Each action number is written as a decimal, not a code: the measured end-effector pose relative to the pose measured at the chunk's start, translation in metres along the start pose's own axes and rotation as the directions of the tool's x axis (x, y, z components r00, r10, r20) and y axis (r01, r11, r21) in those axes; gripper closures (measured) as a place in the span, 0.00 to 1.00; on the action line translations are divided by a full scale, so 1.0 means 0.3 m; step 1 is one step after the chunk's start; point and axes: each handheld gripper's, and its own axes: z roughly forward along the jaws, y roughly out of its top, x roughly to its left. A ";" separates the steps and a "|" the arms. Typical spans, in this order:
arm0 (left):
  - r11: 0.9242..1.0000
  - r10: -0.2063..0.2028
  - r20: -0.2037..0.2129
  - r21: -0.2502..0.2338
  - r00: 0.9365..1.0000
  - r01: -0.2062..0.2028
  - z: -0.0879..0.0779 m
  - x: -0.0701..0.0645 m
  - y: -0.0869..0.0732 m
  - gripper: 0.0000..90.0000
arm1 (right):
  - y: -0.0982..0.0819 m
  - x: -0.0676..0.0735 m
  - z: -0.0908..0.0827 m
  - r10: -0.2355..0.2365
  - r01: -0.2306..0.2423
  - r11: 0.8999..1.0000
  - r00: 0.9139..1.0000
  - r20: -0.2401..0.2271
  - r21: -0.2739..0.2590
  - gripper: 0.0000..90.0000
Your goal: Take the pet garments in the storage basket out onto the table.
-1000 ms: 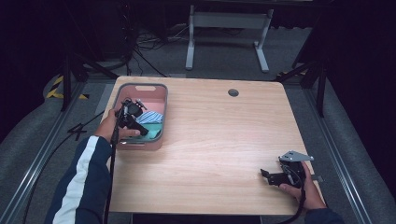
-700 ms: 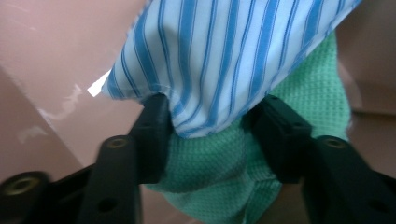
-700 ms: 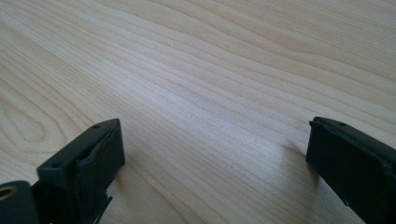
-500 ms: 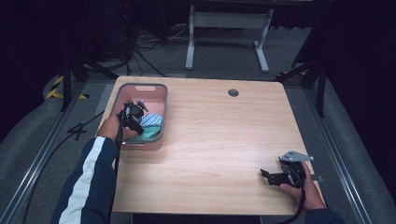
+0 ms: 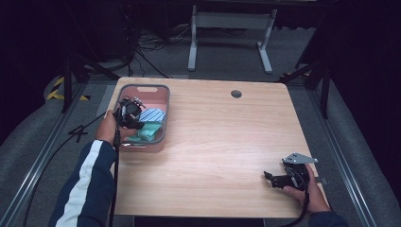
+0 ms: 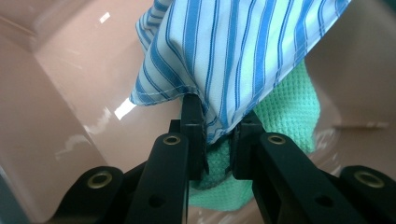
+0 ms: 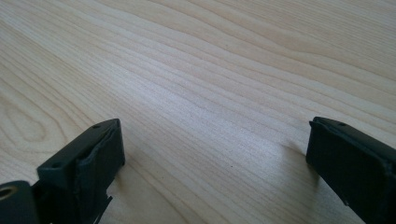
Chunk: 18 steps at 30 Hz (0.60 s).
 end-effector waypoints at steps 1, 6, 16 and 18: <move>1.000 -0.003 0.007 -0.015 1.000 0.003 -0.007 0.001 0.000 0.88 | 0.000 0.000 0.000 0.001 -0.001 1.000 1.000 0.000 0.000 0.05; 0.997 0.001 -0.005 -0.078 1.000 -0.002 -0.050 -0.010 0.005 0.88 | 0.000 0.000 0.000 0.001 -0.001 1.000 1.000 0.000 0.000 0.05; 0.986 0.010 -0.009 -0.168 1.000 -0.012 -0.112 -0.026 0.004 0.89 | 0.000 0.000 0.000 0.000 0.000 1.000 1.000 0.000 0.000 0.05; 0.984 0.003 -0.007 -0.175 1.000 -0.004 -0.114 -0.028 0.003 0.89 | 0.000 0.000 0.000 0.000 0.000 1.000 1.000 0.000 0.000 0.05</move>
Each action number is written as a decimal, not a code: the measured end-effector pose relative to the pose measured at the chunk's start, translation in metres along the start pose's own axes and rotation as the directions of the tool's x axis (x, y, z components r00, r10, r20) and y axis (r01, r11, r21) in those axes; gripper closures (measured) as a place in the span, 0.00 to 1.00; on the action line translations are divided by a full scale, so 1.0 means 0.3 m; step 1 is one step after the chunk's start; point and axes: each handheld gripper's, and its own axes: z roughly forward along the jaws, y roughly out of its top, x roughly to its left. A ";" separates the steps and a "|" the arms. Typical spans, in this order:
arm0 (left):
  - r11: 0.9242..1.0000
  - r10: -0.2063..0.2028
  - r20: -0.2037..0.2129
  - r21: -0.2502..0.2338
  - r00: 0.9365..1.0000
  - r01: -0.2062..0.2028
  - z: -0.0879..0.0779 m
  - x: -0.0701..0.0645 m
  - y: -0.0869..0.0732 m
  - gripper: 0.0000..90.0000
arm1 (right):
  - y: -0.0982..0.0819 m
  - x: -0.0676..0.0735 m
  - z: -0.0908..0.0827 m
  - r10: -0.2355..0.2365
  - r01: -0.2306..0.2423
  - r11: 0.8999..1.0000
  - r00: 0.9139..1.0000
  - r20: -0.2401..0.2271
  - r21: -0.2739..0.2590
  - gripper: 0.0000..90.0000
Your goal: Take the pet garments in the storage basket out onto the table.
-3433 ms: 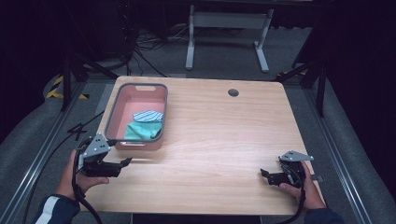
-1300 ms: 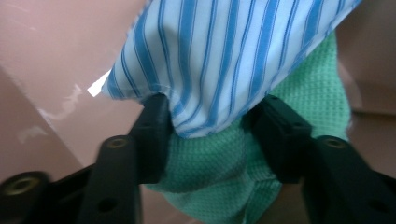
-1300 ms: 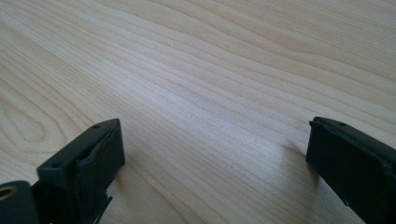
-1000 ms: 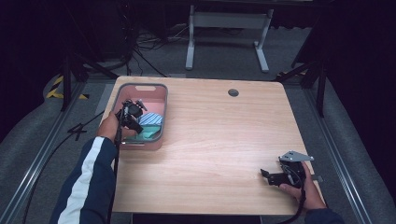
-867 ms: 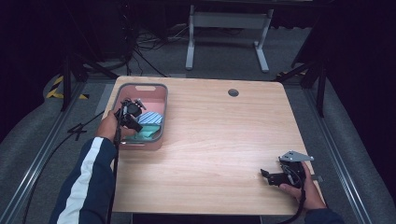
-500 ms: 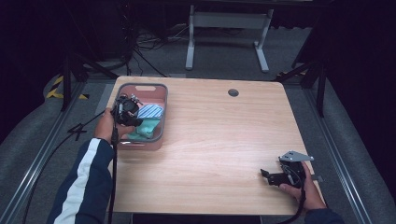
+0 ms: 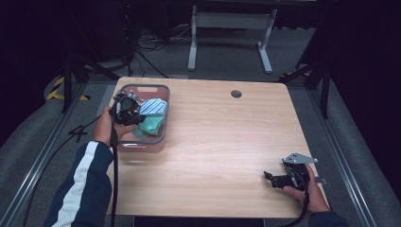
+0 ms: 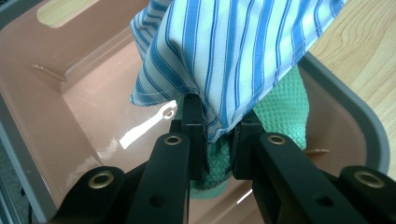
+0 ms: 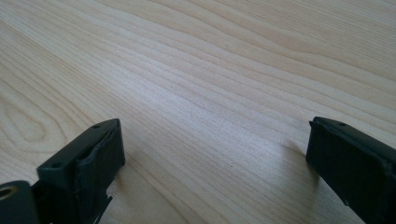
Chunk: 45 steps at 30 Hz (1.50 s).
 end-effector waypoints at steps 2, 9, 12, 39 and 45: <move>1.000 -0.004 0.003 -0.013 1.000 0.004 -0.006 0.002 -0.002 0.89 | 0.000 0.000 0.000 0.000 0.000 1.000 1.000 0.000 0.000 0.05; 0.998 -0.020 0.006 -0.058 1.000 0.020 -0.038 -0.001 -0.012 0.89 | 0.000 0.000 0.000 0.000 0.000 1.000 1.000 0.000 0.000 0.05; 0.997 -0.022 0.003 -0.069 1.000 0.022 -0.055 -0.002 -0.011 0.89 | 0.000 0.000 0.000 0.000 0.000 1.000 1.000 0.000 0.000 0.05; 0.977 0.014 0.007 -0.212 1.000 -0.012 -0.175 -0.047 0.019 0.89 | 0.000 0.000 0.000 0.001 -0.001 1.000 1.000 0.000 0.000 0.05; 0.972 0.038 0.014 -0.232 0.999 -0.034 -0.194 -0.069 0.036 0.89 | 0.000 0.000 0.000 0.000 0.000 1.000 1.000 0.000 0.000 0.05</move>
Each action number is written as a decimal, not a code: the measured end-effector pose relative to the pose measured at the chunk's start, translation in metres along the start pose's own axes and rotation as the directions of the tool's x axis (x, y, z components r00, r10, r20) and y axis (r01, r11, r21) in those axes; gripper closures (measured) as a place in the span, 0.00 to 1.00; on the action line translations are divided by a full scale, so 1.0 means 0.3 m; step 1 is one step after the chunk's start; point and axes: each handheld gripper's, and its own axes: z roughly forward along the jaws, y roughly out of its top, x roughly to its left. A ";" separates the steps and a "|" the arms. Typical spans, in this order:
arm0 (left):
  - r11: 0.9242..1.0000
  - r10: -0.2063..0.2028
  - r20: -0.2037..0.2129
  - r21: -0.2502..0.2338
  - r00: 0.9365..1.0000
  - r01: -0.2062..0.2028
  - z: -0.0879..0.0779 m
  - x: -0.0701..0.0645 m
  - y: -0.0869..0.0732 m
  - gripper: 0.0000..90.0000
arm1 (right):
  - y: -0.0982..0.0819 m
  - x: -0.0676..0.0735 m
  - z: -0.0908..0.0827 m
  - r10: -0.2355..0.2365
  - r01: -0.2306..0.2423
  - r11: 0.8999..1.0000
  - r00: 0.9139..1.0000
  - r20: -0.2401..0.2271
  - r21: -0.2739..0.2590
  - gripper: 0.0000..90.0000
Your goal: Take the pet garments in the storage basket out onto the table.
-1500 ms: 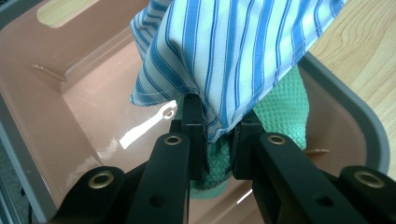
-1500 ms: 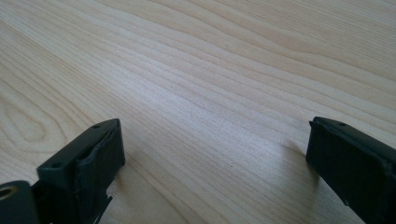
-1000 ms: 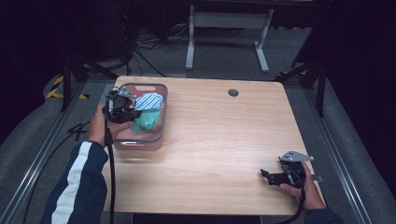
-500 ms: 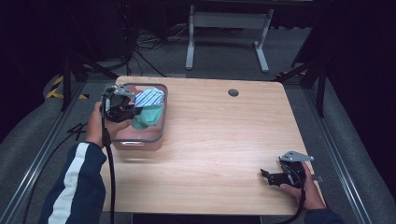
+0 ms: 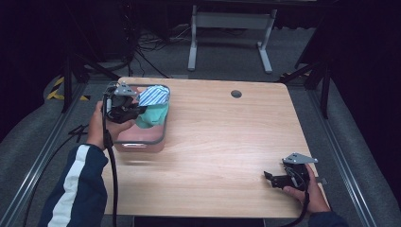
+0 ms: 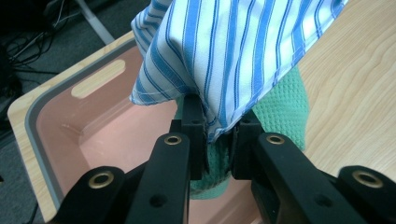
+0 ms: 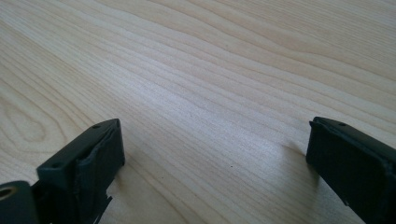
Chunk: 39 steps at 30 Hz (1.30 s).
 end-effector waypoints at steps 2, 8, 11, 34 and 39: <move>1.000 0.010 0.005 -0.005 1.000 -0.009 -0.004 -0.008 0.008 0.89 | 0.000 0.000 0.000 0.000 0.000 1.000 1.000 0.000 0.000 0.05; 0.999 0.027 0.019 -0.025 0.999 -0.027 -0.010 -0.035 0.029 0.89 | 0.000 0.000 0.000 0.000 0.000 1.000 1.000 0.000 0.000 0.05; 0.998 0.046 0.030 -0.037 0.999 -0.044 -0.010 -0.050 0.040 0.89 | 0.000 0.000 0.000 0.000 0.000 1.000 1.000 0.000 0.000 0.05; 0.991 0.125 0.131 -0.072 0.983 -0.117 0.050 -0.180 0.119 0.89 | 0.000 0.000 0.000 0.001 -0.001 1.000 1.000 0.000 0.000 0.05; 0.989 0.136 0.162 -0.074 0.977 -0.126 0.079 -0.218 0.132 0.89 | 0.000 0.000 0.000 0.000 0.000 1.000 1.000 0.000 0.000 0.05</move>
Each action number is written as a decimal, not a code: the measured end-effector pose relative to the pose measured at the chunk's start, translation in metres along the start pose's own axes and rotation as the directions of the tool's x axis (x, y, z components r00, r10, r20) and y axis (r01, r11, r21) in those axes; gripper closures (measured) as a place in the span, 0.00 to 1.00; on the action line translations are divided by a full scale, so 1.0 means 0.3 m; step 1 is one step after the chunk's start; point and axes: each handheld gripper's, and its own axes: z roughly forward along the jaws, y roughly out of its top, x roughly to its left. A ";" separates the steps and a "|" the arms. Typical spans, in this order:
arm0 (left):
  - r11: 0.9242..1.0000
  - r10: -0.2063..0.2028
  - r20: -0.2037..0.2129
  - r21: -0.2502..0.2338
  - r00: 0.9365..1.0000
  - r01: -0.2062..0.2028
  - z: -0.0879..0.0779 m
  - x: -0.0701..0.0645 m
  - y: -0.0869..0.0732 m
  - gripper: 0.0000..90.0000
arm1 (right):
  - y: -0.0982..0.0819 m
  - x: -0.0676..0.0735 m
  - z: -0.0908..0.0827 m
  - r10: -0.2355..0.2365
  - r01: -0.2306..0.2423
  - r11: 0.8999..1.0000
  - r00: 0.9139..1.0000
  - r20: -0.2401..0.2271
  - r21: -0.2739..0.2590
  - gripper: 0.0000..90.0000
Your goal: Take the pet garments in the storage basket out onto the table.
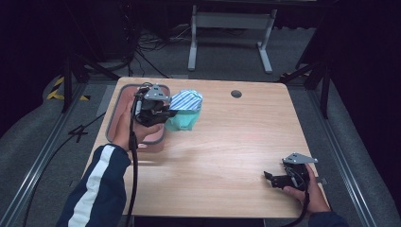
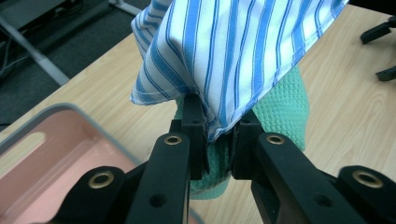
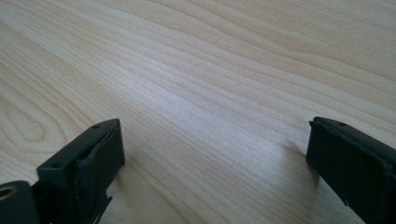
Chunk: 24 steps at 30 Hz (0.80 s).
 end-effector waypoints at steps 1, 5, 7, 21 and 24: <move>1.000 0.006 0.001 0.001 1.000 -0.006 0.006 -0.005 0.003 0.89 | 0.000 0.000 0.000 0.000 0.000 1.000 1.000 0.000 0.000 0.05; 1.000 0.017 0.032 0.010 0.999 -0.017 0.039 -0.025 0.011 0.89 | 0.000 0.000 0.000 0.000 0.000 1.000 1.000 0.000 0.000 0.05; 0.999 0.028 0.036 0.016 0.999 -0.028 0.057 -0.038 0.014 0.89 | 0.000 0.000 0.000 0.000 0.000 1.000 1.000 0.000 0.000 0.05; 0.998 0.052 0.106 0.017 0.993 -0.054 0.150 -0.105 0.038 0.89 | 0.000 0.000 0.000 0.000 0.000 1.000 1.000 0.000 0.000 0.05; 0.998 0.054 0.120 0.018 0.991 -0.056 0.173 -0.123 0.041 0.89 | 0.000 0.000 0.000 0.000 0.000 1.000 1.000 0.000 0.000 0.05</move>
